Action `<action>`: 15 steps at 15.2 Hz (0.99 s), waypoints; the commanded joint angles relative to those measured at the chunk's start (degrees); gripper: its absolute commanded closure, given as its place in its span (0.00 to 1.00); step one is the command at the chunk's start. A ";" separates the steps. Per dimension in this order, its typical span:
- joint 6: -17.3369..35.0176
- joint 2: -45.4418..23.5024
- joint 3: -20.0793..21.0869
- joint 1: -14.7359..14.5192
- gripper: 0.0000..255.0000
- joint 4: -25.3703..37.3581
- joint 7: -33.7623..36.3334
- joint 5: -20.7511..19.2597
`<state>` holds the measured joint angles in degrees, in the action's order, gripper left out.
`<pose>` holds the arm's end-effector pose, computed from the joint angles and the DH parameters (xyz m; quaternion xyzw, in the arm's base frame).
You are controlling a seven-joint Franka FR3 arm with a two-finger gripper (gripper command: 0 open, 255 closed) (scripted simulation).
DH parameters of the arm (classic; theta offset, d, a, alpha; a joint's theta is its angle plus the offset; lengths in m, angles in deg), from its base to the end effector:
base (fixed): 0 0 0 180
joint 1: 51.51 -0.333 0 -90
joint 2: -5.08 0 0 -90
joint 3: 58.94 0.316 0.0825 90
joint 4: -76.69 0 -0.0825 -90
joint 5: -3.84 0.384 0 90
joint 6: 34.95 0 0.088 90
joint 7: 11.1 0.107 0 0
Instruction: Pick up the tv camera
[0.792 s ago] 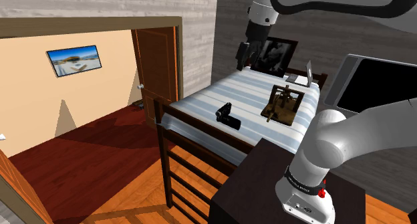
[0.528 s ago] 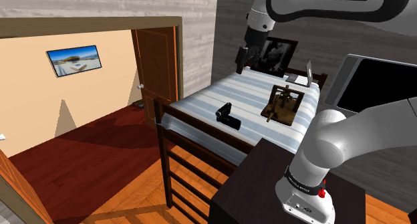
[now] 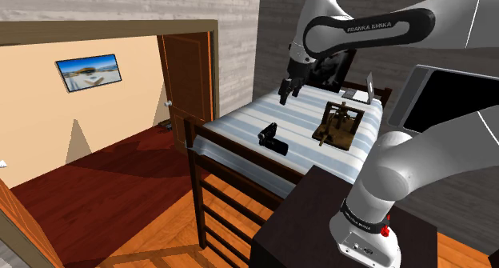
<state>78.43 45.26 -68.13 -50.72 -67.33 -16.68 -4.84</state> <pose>0.3503 -0.0776 0.5214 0.9965 0.0006 0.0780 0.0296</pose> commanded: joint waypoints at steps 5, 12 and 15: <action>10.94 -7.99 -5.37 0.97 0.00 -3.22 -4.90 -1.84; 23.75 -21.66 -11.94 0.69 0.00 -2.93 -11.91 -0.99; 28.84 -28.54 -14.70 -0.03 0.00 -1.60 -16.06 1.45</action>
<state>105.21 19.42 -81.78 -50.46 -69.49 -31.12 -4.38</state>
